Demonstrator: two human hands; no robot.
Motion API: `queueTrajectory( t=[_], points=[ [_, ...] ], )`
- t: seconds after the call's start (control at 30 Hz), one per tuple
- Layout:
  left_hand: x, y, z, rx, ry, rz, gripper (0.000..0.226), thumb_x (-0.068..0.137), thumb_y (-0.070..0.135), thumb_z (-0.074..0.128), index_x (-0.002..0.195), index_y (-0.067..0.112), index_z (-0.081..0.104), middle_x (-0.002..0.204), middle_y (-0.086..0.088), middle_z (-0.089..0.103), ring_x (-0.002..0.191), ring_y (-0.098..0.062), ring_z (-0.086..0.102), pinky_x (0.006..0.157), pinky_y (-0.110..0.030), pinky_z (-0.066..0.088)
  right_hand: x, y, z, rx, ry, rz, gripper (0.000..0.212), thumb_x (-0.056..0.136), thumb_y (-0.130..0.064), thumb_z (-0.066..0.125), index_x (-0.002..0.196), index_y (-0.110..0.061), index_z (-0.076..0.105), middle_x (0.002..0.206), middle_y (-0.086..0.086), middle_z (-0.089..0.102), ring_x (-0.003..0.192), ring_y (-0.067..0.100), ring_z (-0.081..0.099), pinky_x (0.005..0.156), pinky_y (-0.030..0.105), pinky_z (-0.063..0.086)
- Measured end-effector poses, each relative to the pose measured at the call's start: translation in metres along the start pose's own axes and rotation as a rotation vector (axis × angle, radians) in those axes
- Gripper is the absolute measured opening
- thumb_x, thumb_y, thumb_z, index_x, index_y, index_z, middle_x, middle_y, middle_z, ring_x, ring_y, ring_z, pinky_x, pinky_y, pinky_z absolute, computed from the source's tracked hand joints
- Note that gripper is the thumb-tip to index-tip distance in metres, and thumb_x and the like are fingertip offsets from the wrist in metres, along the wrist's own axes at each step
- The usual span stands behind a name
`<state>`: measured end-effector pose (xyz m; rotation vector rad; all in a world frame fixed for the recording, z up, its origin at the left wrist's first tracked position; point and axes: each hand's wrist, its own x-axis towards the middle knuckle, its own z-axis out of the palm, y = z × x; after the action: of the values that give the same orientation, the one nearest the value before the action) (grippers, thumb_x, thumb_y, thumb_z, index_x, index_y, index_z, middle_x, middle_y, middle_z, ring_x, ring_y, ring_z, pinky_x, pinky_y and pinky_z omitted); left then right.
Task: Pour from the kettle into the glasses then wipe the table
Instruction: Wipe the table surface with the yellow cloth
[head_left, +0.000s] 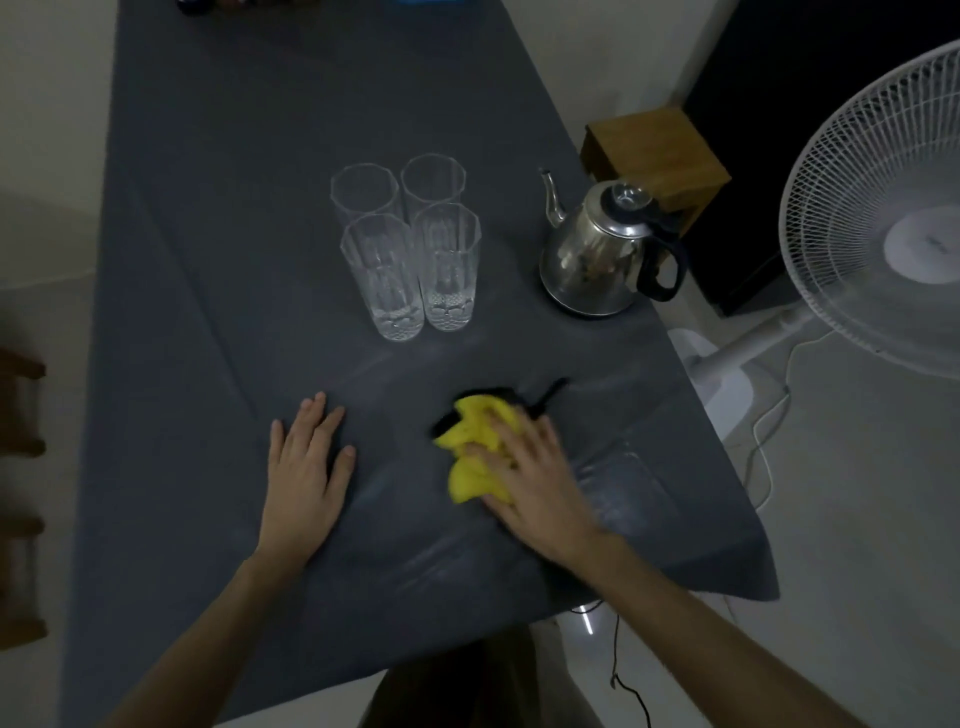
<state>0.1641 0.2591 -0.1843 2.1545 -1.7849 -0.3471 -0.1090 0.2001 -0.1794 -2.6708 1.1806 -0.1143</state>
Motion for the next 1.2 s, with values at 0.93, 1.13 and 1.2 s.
queueTrajectory(
  t=[0.93, 1.13, 1.2],
  points=[
    [-0.039, -0.041, -0.023, 0.150, -0.037, -0.045, 0.057, 0.093, 0.046, 0.033, 0.143, 0.018, 0.040, 0.153, -0.010, 0.031, 0.141, -0.025, 0.028, 0.116, -0.049, 0.018, 0.092, -0.060, 0.012, -0.045, -0.070, -0.250, 0.049, 0.088, -0.044, 0.048, 0.133, -0.024, 0.047, 0.153, 0.011, 0.033, 0.141, 0.038, 0.027, 0.114, 0.056, 0.021],
    [-0.010, -0.050, -0.031, 0.128, 0.025, -0.081, 0.054, 0.090, 0.048, 0.038, 0.127, 0.011, 0.053, 0.142, -0.011, 0.045, 0.128, -0.030, 0.044, 0.111, -0.048, 0.028, 0.061, -0.010, -0.002, -0.145, -0.064, -0.257, 0.045, 0.082, -0.041, 0.055, 0.124, -0.024, 0.054, 0.148, 0.008, 0.043, 0.133, 0.031, 0.041, 0.111, 0.047, 0.028],
    [-0.007, -0.052, -0.026, 0.133, 0.017, -0.073, 0.055, 0.092, 0.046, 0.036, 0.131, 0.010, 0.049, 0.147, -0.011, 0.039, 0.136, -0.028, 0.035, 0.116, -0.047, 0.020, 0.044, 0.027, -0.012, -0.184, -0.072, -0.172, 0.046, 0.080, -0.040, 0.055, 0.122, -0.024, 0.054, 0.147, 0.009, 0.044, 0.131, 0.032, 0.045, 0.109, 0.046, 0.026]
  ],
)
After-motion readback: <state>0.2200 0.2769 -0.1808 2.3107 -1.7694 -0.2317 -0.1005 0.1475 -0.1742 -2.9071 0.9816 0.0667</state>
